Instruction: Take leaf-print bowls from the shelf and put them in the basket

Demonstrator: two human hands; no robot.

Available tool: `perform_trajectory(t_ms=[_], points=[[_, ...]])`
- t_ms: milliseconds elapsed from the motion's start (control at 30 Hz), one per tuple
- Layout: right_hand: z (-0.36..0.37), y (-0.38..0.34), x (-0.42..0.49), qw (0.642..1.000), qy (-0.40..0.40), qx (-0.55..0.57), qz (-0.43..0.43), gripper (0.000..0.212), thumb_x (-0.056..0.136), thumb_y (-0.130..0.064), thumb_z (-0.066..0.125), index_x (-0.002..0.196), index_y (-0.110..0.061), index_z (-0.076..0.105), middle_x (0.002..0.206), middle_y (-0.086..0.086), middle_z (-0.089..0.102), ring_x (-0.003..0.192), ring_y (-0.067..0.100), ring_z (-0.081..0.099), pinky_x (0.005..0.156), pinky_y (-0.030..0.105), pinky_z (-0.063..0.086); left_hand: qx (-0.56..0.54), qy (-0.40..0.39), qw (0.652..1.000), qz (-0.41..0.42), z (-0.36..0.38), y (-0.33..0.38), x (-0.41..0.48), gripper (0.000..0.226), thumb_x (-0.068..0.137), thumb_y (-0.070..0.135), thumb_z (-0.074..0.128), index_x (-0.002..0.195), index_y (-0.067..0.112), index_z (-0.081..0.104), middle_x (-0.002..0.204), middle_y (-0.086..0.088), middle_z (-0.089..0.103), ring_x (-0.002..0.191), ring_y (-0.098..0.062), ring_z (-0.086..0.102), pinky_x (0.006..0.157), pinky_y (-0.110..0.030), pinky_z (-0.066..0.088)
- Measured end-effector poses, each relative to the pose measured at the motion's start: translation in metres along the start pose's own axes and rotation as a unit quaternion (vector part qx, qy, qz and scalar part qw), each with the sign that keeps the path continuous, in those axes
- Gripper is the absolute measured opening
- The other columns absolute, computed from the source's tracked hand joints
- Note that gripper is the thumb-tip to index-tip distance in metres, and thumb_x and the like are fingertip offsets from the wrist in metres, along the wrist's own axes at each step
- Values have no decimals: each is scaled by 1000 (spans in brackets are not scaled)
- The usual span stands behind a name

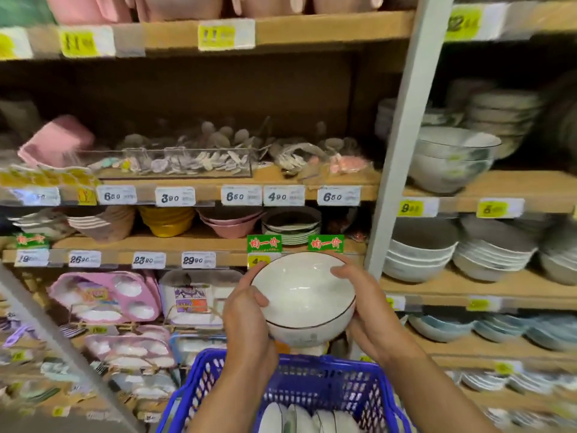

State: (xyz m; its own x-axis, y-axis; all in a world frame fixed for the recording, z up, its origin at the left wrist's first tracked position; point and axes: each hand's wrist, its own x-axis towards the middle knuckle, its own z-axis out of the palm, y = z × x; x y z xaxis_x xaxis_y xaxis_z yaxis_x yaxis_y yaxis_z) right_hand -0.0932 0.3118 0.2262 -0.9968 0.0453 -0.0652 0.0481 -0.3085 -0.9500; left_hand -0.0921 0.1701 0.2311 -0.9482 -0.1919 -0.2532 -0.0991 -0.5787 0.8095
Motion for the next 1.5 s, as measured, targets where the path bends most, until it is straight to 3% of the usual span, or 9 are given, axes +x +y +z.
perform_trajectory(t_ms=[167,267,400,533,833,1067,1200,1333,1500], points=[[-53,-38,-39,996,75,13,-47,39,87,-10,44,95,-32,75,106,1,73,103,24,65,78,35,54,18,-81,996,-14,59,-20,-40,56,68,-4,30,107,8,68,100,-8,70,91,-32,63,62,-31,54],[-96,-61,-60,989,130,20,-60,39,85,-9,43,104,-29,72,111,5,71,107,29,62,79,38,50,13,-121,992,-22,100,-41,-67,52,70,-6,29,107,3,65,89,-4,72,83,-26,65,57,-24,52],[-158,-89,-86,980,178,29,-83,40,85,-9,43,111,-25,68,112,7,69,101,28,63,71,33,51,34,-144,988,-48,154,-75,-99,60,68,-5,31,114,10,68,103,-9,69,93,-34,63,64,-31,50],[-226,-120,-111,976,192,34,-93,40,85,-10,42,111,-25,67,116,8,67,107,31,60,79,40,51,41,-185,979,-69,211,-111,-134,64,67,-4,32,118,13,66,104,-11,70,94,-35,64,63,-33,53],[-340,-171,-141,957,245,61,-141,38,82,-10,44,99,-29,72,99,2,74,97,26,66,78,40,53,68,-225,969,-81,322,-172,-180,66,64,-1,33,119,12,67,118,-16,67,108,-43,60,83,-46,53],[-376,-200,-105,955,238,63,-167,39,82,-7,41,104,-18,70,107,8,72,104,30,64,81,39,51,60,-240,966,-76,377,-181,-161,63,59,1,36,110,11,71,108,-12,70,98,-36,62,53,-30,55],[-382,-213,-67,955,236,61,-171,38,82,-6,41,85,-25,75,100,5,73,100,29,63,80,41,49,81,-243,964,-69,400,-181,-128,66,56,7,40,115,16,68,116,-13,67,106,-40,60,75,-43,57],[-389,-225,-21,954,239,78,-163,37,82,-7,43,100,-25,71,115,8,67,108,31,60,91,46,50,86,-237,967,-35,424,-180,-89,63,61,4,39,116,14,67,118,-13,66,108,-39,59,84,-46,55],[-394,-244,40,959,232,75,-146,37,83,-12,44,105,-29,69,111,6,68,104,31,62,79,41,55,96,-238,966,3,455,-171,-40,59,67,5,40,119,13,66,119,-13,66,109,-39,60,90,-51,54]])
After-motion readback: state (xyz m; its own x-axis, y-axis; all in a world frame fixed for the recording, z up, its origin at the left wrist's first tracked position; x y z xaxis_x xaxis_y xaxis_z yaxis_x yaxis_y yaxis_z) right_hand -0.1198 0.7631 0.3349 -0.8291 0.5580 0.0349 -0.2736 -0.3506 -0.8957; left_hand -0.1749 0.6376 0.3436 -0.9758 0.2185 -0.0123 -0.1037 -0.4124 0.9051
